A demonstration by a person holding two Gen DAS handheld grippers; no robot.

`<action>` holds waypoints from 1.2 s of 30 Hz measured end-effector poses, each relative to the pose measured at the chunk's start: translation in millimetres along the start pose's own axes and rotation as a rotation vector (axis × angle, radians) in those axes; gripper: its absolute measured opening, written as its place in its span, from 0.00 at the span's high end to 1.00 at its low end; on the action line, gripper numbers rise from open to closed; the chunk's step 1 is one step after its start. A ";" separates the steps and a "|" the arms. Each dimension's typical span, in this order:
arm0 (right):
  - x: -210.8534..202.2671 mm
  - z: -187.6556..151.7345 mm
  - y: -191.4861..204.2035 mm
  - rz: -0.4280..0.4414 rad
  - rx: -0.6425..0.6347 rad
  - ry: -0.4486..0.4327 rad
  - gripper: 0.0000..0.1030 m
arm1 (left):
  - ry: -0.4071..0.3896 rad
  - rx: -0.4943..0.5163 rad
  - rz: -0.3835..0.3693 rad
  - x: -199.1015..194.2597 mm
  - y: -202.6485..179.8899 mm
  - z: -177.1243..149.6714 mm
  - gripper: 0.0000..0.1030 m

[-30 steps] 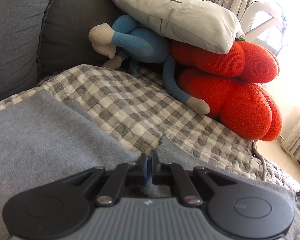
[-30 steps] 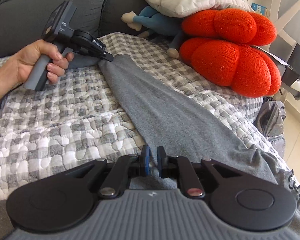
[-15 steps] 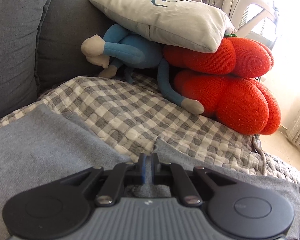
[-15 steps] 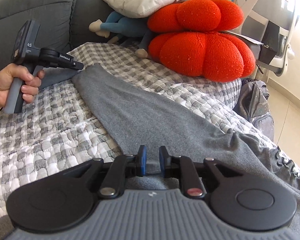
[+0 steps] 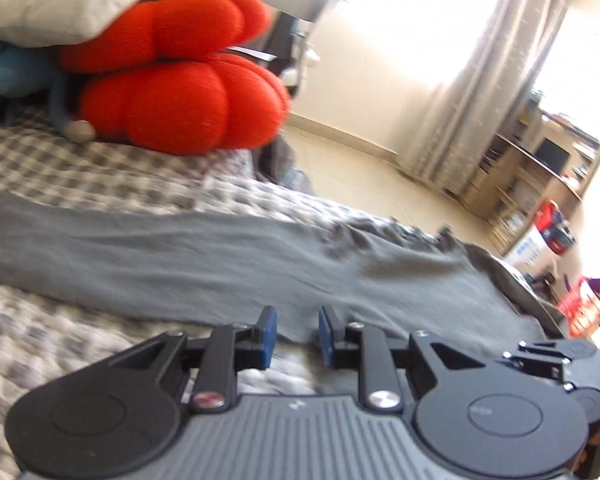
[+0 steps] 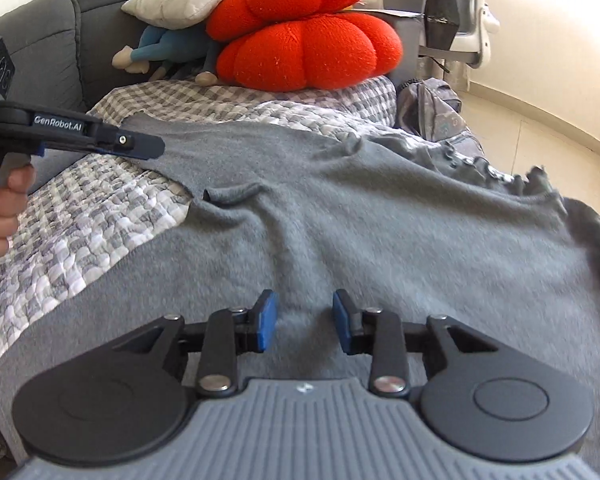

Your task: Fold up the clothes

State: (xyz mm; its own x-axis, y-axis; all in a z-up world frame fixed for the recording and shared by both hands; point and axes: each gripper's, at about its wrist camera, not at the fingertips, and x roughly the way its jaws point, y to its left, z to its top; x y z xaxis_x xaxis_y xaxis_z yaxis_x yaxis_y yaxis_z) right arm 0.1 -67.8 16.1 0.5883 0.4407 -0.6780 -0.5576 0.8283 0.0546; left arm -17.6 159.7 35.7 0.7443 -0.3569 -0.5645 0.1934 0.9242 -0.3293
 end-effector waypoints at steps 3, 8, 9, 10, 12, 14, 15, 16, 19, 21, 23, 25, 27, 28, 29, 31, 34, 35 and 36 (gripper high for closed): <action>-33.7 -30.5 -11.4 0.003 0.071 -0.013 0.60 | 0.075 0.119 -0.097 6.3 -51.0 -31.4 0.65; -88.6 -87.2 -11.5 0.022 0.115 -0.057 0.60 | 0.101 0.223 -0.011 15.4 -77.2 -64.3 0.61; -97.9 -95.4 -10.9 0.026 0.110 -0.060 0.60 | 0.101 0.229 0.011 12.1 -78.1 -65.4 0.61; -106.5 -102.3 -11.9 0.031 0.113 -0.056 0.60 | 0.102 0.236 0.033 8.7 -79.0 -66.5 0.61; -123.1 -112.4 -19.9 0.033 0.137 -0.051 0.60 | 0.106 0.241 0.064 3.3 -79.8 -68.4 0.61; -139.3 -120.4 -31.5 0.017 0.170 -0.054 0.58 | 0.106 0.219 0.081 0.6 -80.3 -62.2 0.61; -147.2 -123.8 -38.5 -0.028 0.182 -0.074 0.58 | 0.104 0.201 0.085 -1.3 -81.8 -59.2 0.61; -154.4 -126.8 -47.0 -0.055 0.198 -0.099 0.58 | 0.101 0.184 0.088 -3.2 -83.5 -56.2 0.61; -171.5 -130.1 -76.3 -0.109 0.278 -0.183 0.57 | 0.063 0.189 0.069 -4.3 -106.9 -48.2 0.55; -176.3 -127.0 -94.1 -0.183 0.288 -0.228 0.58 | 0.042 0.212 0.071 3.5 -126.0 -46.7 0.49; -174.2 -120.9 -111.4 -0.276 0.280 -0.239 0.58 | 0.033 0.227 0.080 18.8 -139.3 -48.9 0.48; -167.8 -116.2 -129.1 -0.318 0.278 -0.227 0.57 | 0.029 0.223 0.119 34.0 -143.2 -55.2 0.48; -159.2 -116.7 -146.9 -0.370 0.256 -0.190 0.58 | 0.035 0.208 0.155 49.4 -141.2 -64.5 0.47; -155.6 -117.2 -150.2 -0.403 0.243 -0.165 0.58 | 0.011 0.223 0.161 48.7 -141.7 -69.6 0.44; -153.4 -120.1 -151.8 -0.424 0.236 -0.145 0.57 | -0.013 0.238 0.167 48.0 -142.2 -74.8 0.43; -157.2 -130.3 -147.5 -0.379 0.220 -0.155 0.57 | -0.036 0.242 0.174 46.9 -141.6 -79.5 0.42; -162.7 -151.2 -124.2 -0.326 0.132 -0.163 0.57 | -0.034 0.235 0.181 46.4 -141.3 -78.7 0.41; -163.2 -156.9 -116.3 -0.316 0.100 -0.155 0.57 | -0.035 0.245 0.188 47.1 -142.3 -79.1 0.41; -164.7 -160.5 -109.9 -0.307 0.075 -0.142 0.57 | -0.036 0.252 0.193 47.2 -143.7 -79.6 0.41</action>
State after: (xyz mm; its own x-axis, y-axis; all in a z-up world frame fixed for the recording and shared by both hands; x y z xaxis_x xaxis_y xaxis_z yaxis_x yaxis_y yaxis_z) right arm -129.6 -286.9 4.1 0.8003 0.2064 -0.5630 -0.3007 0.9504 -0.0791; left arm -61.1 -0.8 -3.8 0.8042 -0.1703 -0.5695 0.1948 0.9807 -0.0182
